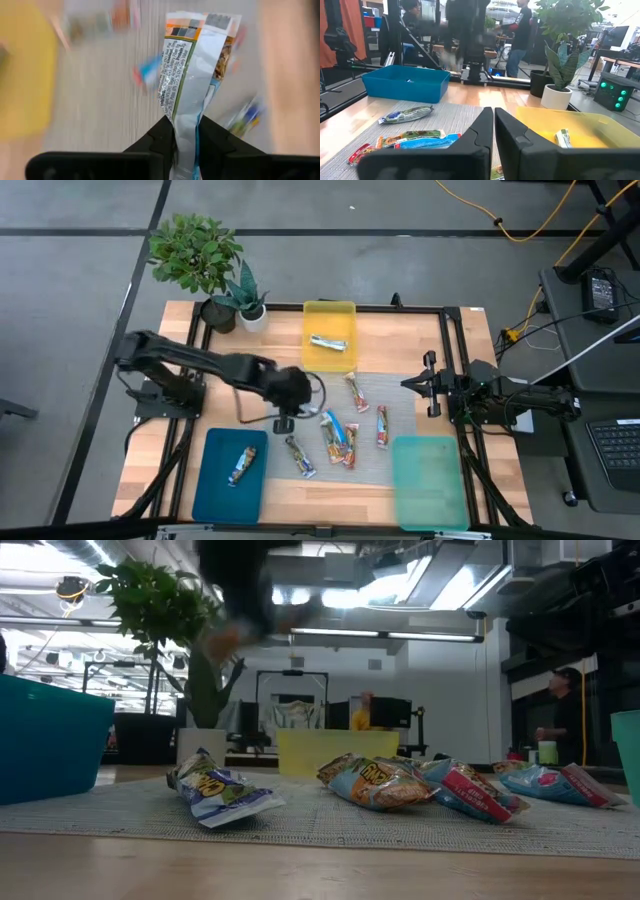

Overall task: Pick and place Granola Bars by type
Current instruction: Put the left yellow granola bar into the yellow bin

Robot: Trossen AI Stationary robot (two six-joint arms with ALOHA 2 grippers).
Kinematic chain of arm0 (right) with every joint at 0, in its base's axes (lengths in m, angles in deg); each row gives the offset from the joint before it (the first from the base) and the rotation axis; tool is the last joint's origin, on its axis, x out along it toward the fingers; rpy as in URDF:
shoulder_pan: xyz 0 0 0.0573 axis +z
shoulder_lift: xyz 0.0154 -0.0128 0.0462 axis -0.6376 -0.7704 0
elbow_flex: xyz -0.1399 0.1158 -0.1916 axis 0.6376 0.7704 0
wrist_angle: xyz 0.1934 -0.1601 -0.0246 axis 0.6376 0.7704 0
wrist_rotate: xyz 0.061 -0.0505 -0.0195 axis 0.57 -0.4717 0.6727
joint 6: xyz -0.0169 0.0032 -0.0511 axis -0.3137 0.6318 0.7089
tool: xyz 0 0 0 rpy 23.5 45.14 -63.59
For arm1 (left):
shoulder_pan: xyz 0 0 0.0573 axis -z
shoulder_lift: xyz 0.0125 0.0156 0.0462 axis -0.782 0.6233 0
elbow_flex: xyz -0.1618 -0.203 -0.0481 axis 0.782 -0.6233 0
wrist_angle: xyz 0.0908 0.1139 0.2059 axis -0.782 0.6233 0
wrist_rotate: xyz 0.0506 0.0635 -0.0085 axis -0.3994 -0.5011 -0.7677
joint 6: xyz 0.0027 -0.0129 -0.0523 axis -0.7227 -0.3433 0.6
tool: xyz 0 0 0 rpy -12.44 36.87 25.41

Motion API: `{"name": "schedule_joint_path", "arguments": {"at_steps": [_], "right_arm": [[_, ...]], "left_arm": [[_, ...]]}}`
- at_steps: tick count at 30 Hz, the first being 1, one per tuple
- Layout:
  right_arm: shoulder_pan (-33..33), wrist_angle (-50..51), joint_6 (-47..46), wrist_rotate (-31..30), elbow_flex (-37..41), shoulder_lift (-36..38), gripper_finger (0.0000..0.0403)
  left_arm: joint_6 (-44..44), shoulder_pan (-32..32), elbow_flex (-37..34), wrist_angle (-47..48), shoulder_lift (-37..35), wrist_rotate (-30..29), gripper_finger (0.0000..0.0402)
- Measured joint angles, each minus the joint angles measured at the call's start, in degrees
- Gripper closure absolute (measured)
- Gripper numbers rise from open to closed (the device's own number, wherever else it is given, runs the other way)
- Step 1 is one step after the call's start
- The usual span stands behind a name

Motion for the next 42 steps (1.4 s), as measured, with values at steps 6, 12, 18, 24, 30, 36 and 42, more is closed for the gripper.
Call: {"name": "schedule_joint_path", "arguments": {"at_steps": [6,12,18,24,30,36,42], "right_arm": [[-0.02,-0.01,0.01,-0.01,0.01,0.01,0.0381],[-0.02,-0.02,-0.01,0.0,0.0,0.0,0.0381],[-0.01,-0.02,0.01,0.0,0.0,0.0,0.0381],[-0.01,0.0,0.0,-0.01,0.01,0.01,0.0381],[0.0,0.0,-0.01,-0.02,0.0,0.02,0.0381],[-0.02,-0.01,-0.01,0.0,0.0,0.0,0.0381],[-0.02,-0.02,0.01,-0.02,0.0,0.0,0.0381]], "left_arm": [[1.18,0.0,0.13,-11.78,-11.45,-0.49,0.0349],[0.69,0.02,0.19,-19.59,-16.34,-2.41,0.0349],[2.28,-2.26,0.19,-21.17,-16.84,-8.53,0.035],[4.06,-9.15,0.84,-22.0,-15.04,-7.64,0.0351],[-0.43,-17.44,11.8,-20.14,-7.72,1.5,0.0351],[-3.71,-24.82,27.32,-11.06,2.05,2.95,0.0351],[-1.1,-28.53,30.93,-8.85,6.08,3.17,0.0351]]}}
